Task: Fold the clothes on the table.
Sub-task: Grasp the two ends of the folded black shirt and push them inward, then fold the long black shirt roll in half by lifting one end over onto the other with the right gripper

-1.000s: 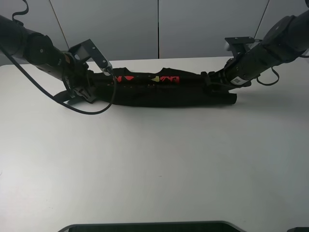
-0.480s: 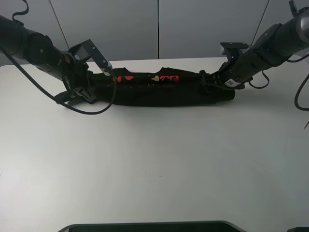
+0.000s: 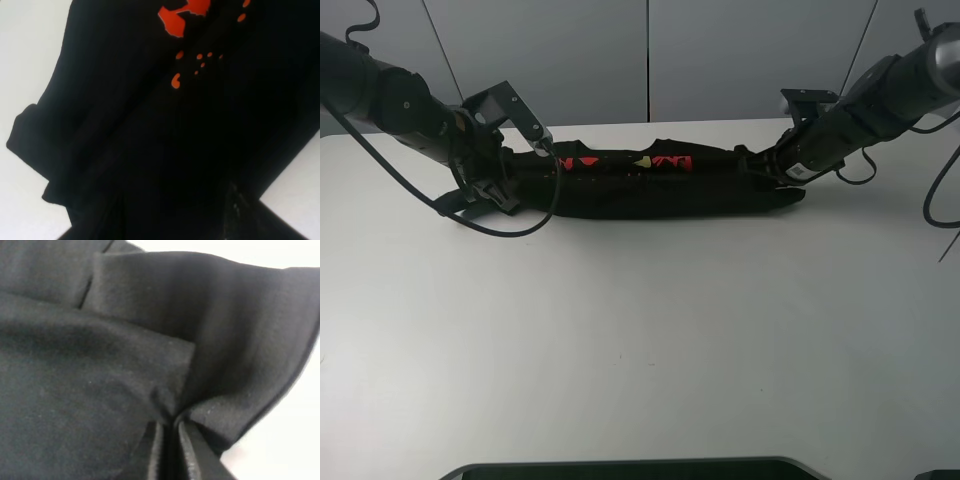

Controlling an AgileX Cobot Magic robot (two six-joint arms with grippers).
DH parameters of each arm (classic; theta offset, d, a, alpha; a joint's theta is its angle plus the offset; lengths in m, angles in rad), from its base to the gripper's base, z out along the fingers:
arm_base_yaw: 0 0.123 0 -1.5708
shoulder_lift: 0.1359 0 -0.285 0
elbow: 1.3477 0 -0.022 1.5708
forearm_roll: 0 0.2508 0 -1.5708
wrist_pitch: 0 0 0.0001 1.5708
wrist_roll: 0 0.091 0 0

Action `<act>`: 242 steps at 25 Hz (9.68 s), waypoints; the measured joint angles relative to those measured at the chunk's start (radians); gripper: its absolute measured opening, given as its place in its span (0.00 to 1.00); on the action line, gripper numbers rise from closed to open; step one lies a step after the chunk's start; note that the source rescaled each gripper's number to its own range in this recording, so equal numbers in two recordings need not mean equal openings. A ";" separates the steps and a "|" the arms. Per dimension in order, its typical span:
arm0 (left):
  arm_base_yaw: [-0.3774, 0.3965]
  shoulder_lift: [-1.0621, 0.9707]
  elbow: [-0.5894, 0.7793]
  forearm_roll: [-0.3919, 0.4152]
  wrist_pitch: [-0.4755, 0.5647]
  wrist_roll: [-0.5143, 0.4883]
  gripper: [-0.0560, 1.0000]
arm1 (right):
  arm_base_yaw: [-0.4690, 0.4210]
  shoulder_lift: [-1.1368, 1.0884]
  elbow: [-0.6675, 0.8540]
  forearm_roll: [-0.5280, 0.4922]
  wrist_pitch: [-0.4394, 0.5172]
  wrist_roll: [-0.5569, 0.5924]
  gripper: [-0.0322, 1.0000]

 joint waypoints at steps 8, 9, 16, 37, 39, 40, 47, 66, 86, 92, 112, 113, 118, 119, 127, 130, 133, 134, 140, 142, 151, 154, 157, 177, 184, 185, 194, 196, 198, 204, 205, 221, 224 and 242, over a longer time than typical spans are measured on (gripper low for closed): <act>0.000 0.000 0.000 0.000 0.000 0.000 0.60 | 0.008 0.000 -0.008 -0.140 0.001 0.196 0.05; 0.000 0.000 0.000 0.000 0.000 0.000 0.60 | 0.009 0.000 -0.008 -0.158 -0.002 0.221 0.05; 0.000 0.000 0.000 0.000 0.000 0.000 0.60 | 0.022 -0.008 -0.010 -0.333 -0.002 0.405 0.05; 0.000 -0.281 0.000 0.002 -0.006 -0.007 0.60 | -0.147 -0.361 0.043 -0.940 0.351 0.807 0.05; 0.000 -0.285 0.000 0.002 -0.006 -0.007 0.60 | -0.108 -0.400 0.043 -0.902 0.349 0.776 0.05; 0.000 -0.285 0.000 0.002 -0.006 -0.007 0.60 | -0.086 -0.414 0.043 -0.883 0.347 0.758 0.05; 0.000 -0.285 0.000 0.002 -0.006 -0.007 0.60 | 0.150 -0.423 0.043 -0.830 0.297 0.736 0.05; 0.000 -0.370 0.000 0.007 -0.006 -0.007 0.60 | 0.421 -0.207 -0.254 -0.700 0.216 0.773 0.05; 0.000 -0.432 0.000 -0.006 -0.006 -0.005 0.60 | 0.532 -0.087 -0.335 -0.529 0.162 0.684 0.05; 0.000 -0.432 0.000 -0.024 -0.006 -0.005 0.60 | 0.567 -0.087 -0.338 -0.426 0.147 0.609 0.05; -0.051 -0.432 0.000 -0.041 -0.005 -0.005 0.60 | 0.613 -0.054 -0.344 -0.443 0.084 0.601 0.05; -0.045 -0.429 0.000 -0.041 -0.004 -0.005 0.60 | 0.613 -0.055 -0.346 -0.465 0.092 0.615 0.05; -0.036 -0.381 0.000 -0.006 0.011 -0.005 0.52 | 0.598 -0.068 -0.352 -0.637 0.150 0.726 0.05; -0.036 -0.369 0.000 0.022 0.021 -0.005 0.45 | 0.593 -0.069 -0.352 -0.674 0.166 0.754 0.05; 0.026 -0.313 0.000 0.110 0.068 -0.005 0.05 | 0.587 -0.072 -0.352 -0.817 0.203 0.852 0.05; 0.077 -0.266 0.000 0.108 0.068 -0.005 0.05 | 0.587 -0.072 -0.352 -0.832 0.206 0.860 0.05; 0.105 -0.190 0.000 0.104 0.041 -0.005 0.05 | 0.587 -0.072 -0.352 -0.838 0.206 0.862 0.05; 0.105 -0.157 0.000 0.102 0.020 -0.005 0.05 | 0.587 -0.072 -0.352 -0.840 0.206 0.864 0.05; 0.097 0.042 0.000 0.095 -0.132 -0.005 0.05 | 0.587 -0.072 -0.352 -0.852 0.221 0.869 0.05; 0.095 0.094 0.000 0.095 -0.159 -0.005 0.05 | 0.587 -0.072 -0.352 -0.876 0.233 0.880 0.05; 0.094 0.112 0.000 0.093 -0.195 -0.052 0.05 | 0.568 -0.073 -0.352 -1.313 0.454 1.147 0.05; 0.089 0.045 0.000 0.093 -0.192 -0.054 0.05 | 0.530 -0.073 -0.352 -1.440 0.554 1.172 0.05; 0.081 -0.038 0.000 0.093 -0.195 -0.056 0.05 | 0.463 -0.089 -0.352 -1.484 0.610 1.174 0.05; 0.075 -0.277 0.000 0.093 -0.169 -0.077 0.05 | 0.182 -0.467 -0.352 -1.331 0.669 0.958 0.05; 0.075 -0.314 0.000 0.093 -0.155 -0.077 0.05 | 0.182 -0.400 -0.335 -1.044 0.528 0.863 0.05; 0.075 -0.318 0.000 0.093 -0.155 -0.077 0.05 | 0.184 -0.384 -0.334 -1.015 0.512 0.851 0.05; 0.075 -0.326 0.000 0.093 -0.153 -0.079 0.05 | 0.254 -0.190 -0.334 -0.891 0.387 0.821 0.05; 0.075 -0.326 0.000 0.093 -0.153 -0.079 0.05 | 0.258 -0.152 -0.334 -0.868 0.374 0.821 0.05; 0.075 -0.326 0.000 0.093 -0.153 -0.079 0.05 | 0.259 -0.116 -0.334 -0.863 0.359 0.821 0.05; 0.075 -0.326 0.000 0.093 -0.153 -0.079 0.05 | 0.259 -0.061 -0.334 -0.785 0.316 0.793 0.07; 0.075 -0.326 0.000 0.093 -0.153 -0.079 0.05 | 0.259 -0.057 -0.334 -0.745 0.313 0.759 0.11; 0.075 -0.326 0.000 0.095 -0.105 -0.081 0.05 | 0.259 -0.161 -0.334 -0.294 0.316 0.250 0.64; 0.075 -0.326 0.000 0.095 -0.100 -0.081 0.05 | 0.259 -0.238 -0.334 -0.386 0.318 0.281 0.55; 0.035 -0.488 0.000 0.097 -0.013 -0.081 0.05 | 0.191 -0.091 -0.334 -0.601 0.440 0.600 0.03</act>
